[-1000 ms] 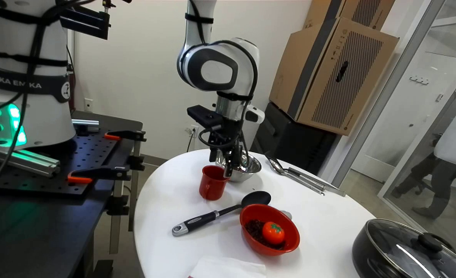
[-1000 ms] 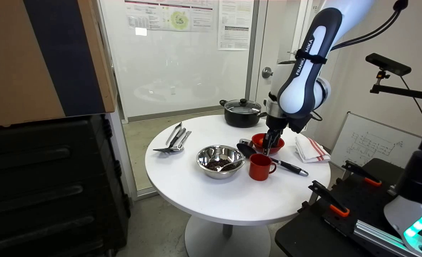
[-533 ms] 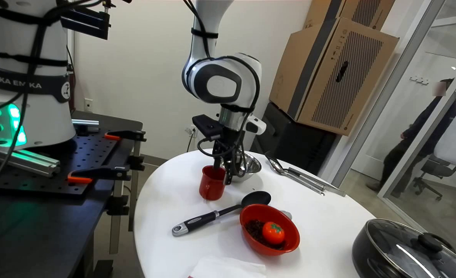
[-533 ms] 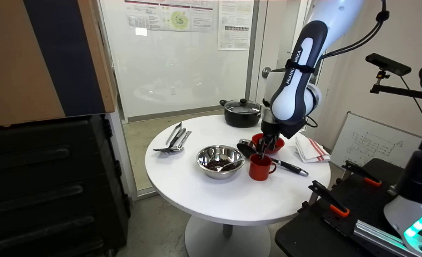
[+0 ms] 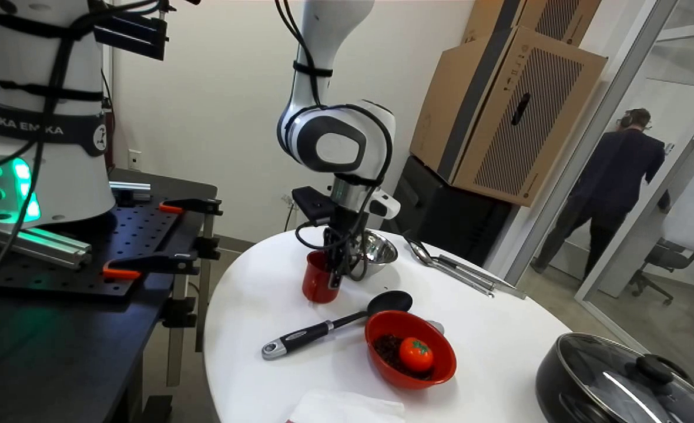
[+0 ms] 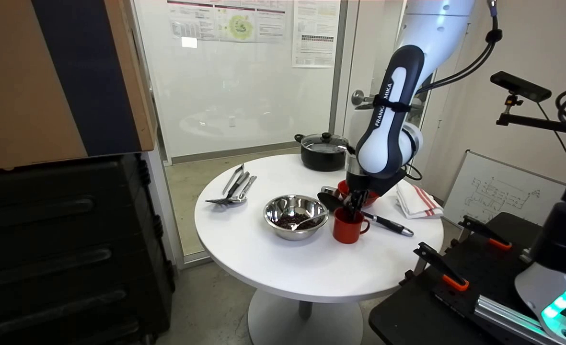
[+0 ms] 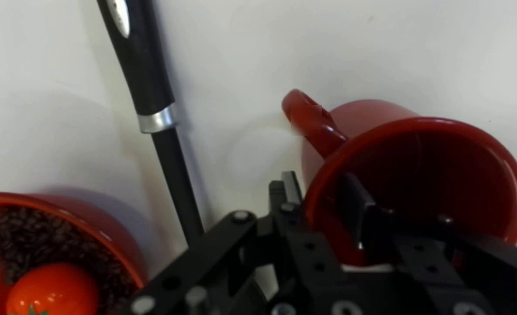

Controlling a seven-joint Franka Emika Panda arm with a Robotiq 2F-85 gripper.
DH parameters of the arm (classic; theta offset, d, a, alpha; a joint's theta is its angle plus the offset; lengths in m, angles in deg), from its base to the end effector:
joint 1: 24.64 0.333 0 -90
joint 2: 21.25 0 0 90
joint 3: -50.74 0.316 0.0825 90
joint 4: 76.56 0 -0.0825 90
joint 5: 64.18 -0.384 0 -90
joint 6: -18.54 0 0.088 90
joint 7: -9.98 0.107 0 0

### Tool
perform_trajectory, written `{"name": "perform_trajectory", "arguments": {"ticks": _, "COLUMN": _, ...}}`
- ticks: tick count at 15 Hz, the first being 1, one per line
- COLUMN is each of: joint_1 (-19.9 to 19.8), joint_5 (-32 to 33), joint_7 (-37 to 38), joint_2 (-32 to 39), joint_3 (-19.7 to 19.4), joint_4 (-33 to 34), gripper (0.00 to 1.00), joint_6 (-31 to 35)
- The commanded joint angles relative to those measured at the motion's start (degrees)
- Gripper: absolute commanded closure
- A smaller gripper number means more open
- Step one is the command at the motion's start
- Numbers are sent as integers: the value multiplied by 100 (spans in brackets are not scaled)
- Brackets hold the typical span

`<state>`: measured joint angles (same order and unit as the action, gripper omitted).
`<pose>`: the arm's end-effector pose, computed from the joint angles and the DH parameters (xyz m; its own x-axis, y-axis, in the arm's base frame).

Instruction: Pick up the cup from the table and slightly move it to the left.

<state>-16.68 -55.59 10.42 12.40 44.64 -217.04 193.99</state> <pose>0.4550 0.0194 0.0727 0.9813 0.1920 0.0162 0.1903 -0.9790 0.0737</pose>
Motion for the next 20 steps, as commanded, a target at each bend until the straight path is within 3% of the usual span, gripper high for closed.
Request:
{"name": "perform_trajectory", "arguments": {"ticks": 1, "joint_1": 48, "joint_5": -117, "joint_7": 37, "joint_2": -4, "joint_3": -21, "joint_4": -11, "gripper": 99, "joint_6": 132}}
{"name": "perform_trajectory", "arguments": {"ticks": 5, "joint_1": -404, "joint_5": -69, "joint_7": -298, "joint_2": -406, "joint_3": 355, "joint_4": -386, "gripper": 98, "joint_6": 99}}
{"name": "perform_trajectory", "arguments": {"ticks": 8, "joint_1": -1028, "joint_5": -16, "joint_7": -826, "joint_2": -965, "joint_3": 1026, "joint_4": -971, "gripper": 98, "joint_6": 47}}
{"name": "perform_trajectory", "arguments": {"ticks": 11, "joint_1": -1785, "joint_5": -179, "joint_7": -1283, "joint_2": -1448, "joint_3": 1986, "joint_4": -1485, "gripper": 98, "joint_6": -49}}
{"name": "perform_trajectory", "arguments": {"ticks": 12, "joint_1": -1843, "joint_5": -242, "joint_7": -1262, "joint_2": -1578, "joint_3": 2145, "joint_4": -1629, "gripper": 98, "joint_6": -10}}
{"name": "perform_trajectory", "arguments": {"ticks": 15, "joint_1": -1657, "joint_5": -514, "joint_7": -869, "joint_2": -1800, "joint_3": 2306, "joint_4": -1838, "gripper": 98, "joint_6": 6}}
{"name": "perform_trajectory", "arguments": {"ticks": 20, "joint_1": -464, "joint_5": -622, "joint_7": -82, "joint_2": -1802, "joint_3": 1720, "joint_4": -1750, "gripper": 98, "joint_6": 128}}
